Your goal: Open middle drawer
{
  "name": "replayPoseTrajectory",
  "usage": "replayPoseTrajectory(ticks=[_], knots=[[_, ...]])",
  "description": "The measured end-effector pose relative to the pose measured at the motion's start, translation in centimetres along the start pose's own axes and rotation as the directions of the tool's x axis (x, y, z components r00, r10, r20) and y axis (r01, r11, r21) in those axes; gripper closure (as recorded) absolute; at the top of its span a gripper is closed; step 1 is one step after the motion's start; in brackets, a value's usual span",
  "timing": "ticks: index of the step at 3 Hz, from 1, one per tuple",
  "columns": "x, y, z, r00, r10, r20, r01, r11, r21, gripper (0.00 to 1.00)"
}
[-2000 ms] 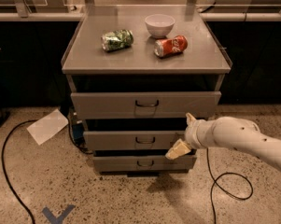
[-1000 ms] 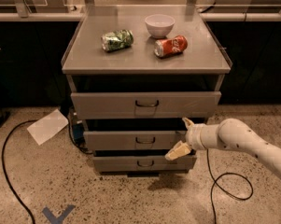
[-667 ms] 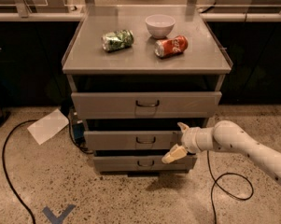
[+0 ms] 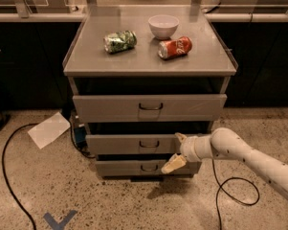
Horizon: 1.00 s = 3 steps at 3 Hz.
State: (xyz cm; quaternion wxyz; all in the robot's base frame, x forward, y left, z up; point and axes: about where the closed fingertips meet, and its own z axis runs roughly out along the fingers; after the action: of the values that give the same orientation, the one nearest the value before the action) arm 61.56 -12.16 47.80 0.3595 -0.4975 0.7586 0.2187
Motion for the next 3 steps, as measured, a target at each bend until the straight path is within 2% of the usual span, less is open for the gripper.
replayPoseTrajectory(ticks=[2, 3], knots=[[-2.2, -5.5, 0.3, 0.998, -0.041, 0.046, 0.039, 0.9986, 0.035, 0.0], [-2.3, -7.2, 2.0, 0.999, -0.037, 0.037, 0.037, 0.9992, -0.015, 0.0]])
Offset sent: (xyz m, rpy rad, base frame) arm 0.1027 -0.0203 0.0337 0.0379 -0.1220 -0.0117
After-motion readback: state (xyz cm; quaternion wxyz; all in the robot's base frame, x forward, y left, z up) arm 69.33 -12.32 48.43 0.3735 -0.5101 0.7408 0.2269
